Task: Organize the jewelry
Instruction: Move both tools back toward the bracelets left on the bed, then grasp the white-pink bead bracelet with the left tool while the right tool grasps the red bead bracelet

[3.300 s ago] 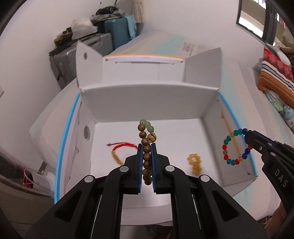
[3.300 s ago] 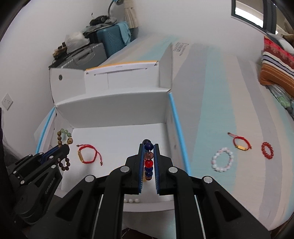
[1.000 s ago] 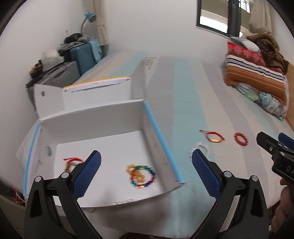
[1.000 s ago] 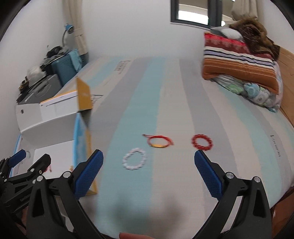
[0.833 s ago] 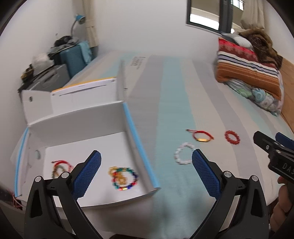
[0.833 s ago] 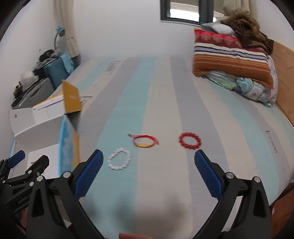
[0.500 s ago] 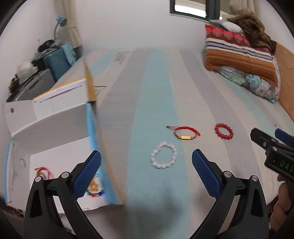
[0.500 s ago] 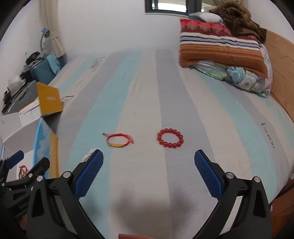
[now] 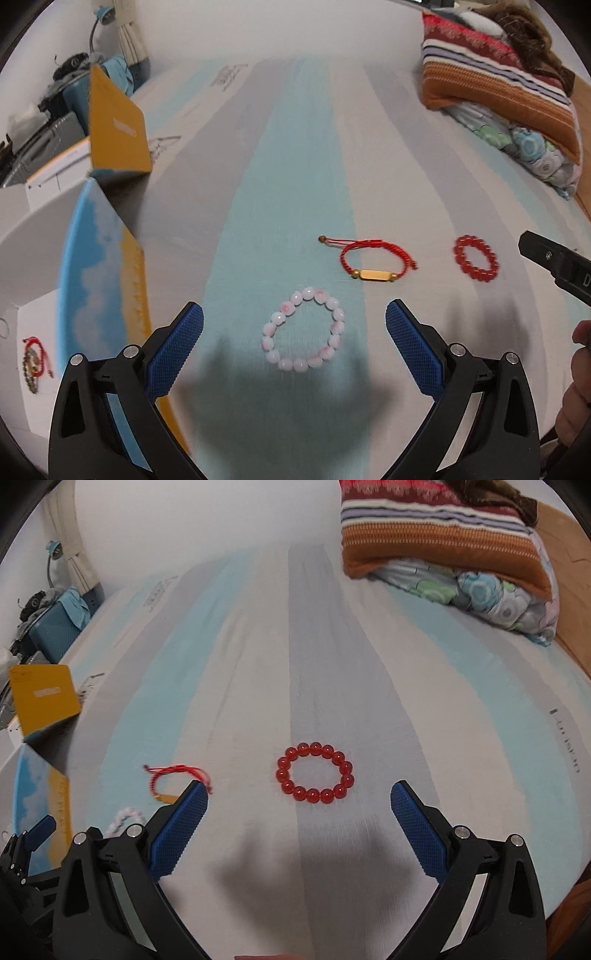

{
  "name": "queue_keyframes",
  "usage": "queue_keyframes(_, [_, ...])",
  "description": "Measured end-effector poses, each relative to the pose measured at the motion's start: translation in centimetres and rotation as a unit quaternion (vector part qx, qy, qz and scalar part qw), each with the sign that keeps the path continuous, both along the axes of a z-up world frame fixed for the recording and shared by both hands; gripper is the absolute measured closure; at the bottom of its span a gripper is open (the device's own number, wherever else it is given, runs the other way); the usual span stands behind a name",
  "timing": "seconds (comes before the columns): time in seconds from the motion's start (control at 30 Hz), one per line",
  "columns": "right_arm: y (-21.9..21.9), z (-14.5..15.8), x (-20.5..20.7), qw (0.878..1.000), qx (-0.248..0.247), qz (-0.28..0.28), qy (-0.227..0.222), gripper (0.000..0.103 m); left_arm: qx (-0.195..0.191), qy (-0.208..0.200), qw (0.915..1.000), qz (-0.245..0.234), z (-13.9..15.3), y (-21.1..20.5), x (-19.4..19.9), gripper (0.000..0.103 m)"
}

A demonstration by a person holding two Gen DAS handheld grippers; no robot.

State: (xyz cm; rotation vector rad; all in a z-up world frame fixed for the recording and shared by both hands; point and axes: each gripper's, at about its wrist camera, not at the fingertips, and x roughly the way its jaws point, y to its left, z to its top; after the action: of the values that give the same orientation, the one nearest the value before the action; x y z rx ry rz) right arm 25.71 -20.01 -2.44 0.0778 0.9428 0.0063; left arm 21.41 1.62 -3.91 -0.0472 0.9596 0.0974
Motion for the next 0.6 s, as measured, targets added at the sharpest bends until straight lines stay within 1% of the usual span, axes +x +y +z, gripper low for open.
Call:
queue_keyframes(0.17, [-0.4, -3.0, 2.1, 1.000, -0.008, -0.001, 0.021, 0.008, 0.014, 0.011, 0.9998, 0.000, -2.6, 0.0, 1.6, 0.006])
queue_keyframes(0.33, [-1.2, -4.9, 3.5, 0.999, -0.020, -0.016, 0.033, 0.009, 0.003, 0.032, 0.9995, -0.008, -4.8, 0.1, 2.8, 0.006])
queue_keyframes(0.4, [-1.5, -5.5, 3.8, 0.999, -0.022, -0.019, 0.040, 0.014, 0.002, 0.038, 0.9992, -0.012, -5.5, 0.0, 3.0, 0.006])
queue_keyframes(0.53, [-2.4, -6.6, 4.5, 0.998, -0.024, -0.034, 0.052, 0.021, 0.000, 0.051, 0.9986, -0.015, -6.6, -0.1, 3.5, 0.006])
queue_keyframes(0.6, [-2.7, -7.2, 4.8, 0.997, -0.026, -0.040, 0.060, 0.028, 0.001, 0.051, 0.9986, -0.015, -6.9, -0.1, 3.5, 0.006])
